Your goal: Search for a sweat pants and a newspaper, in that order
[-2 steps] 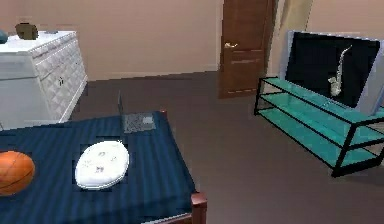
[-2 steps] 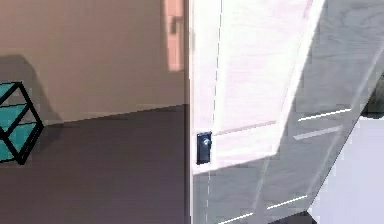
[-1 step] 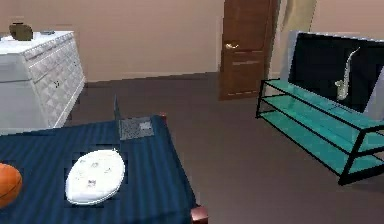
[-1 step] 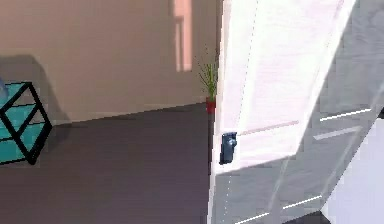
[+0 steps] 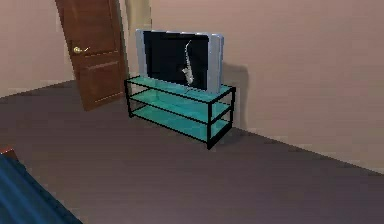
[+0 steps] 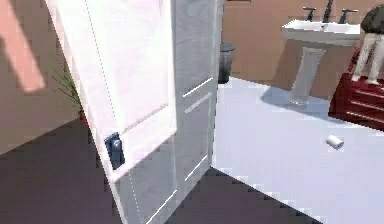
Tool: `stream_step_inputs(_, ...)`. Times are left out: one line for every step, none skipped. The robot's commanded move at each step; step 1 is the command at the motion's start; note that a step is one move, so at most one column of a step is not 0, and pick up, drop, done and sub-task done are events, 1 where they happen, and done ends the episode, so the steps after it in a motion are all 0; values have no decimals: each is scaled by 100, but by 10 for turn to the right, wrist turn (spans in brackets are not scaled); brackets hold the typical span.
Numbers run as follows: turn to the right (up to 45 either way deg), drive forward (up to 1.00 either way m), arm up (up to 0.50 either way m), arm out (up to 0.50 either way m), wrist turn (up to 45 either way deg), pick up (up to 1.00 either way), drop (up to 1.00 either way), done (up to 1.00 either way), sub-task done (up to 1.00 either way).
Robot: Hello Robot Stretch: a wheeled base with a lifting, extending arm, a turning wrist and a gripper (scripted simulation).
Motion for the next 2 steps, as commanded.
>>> stream_step_inputs(0, 90, 0, 0, 0, 0, 0, 0, 0)
stream_step_inputs(-450, 0, 0, 0, 0, 0, 0, 0, 0)
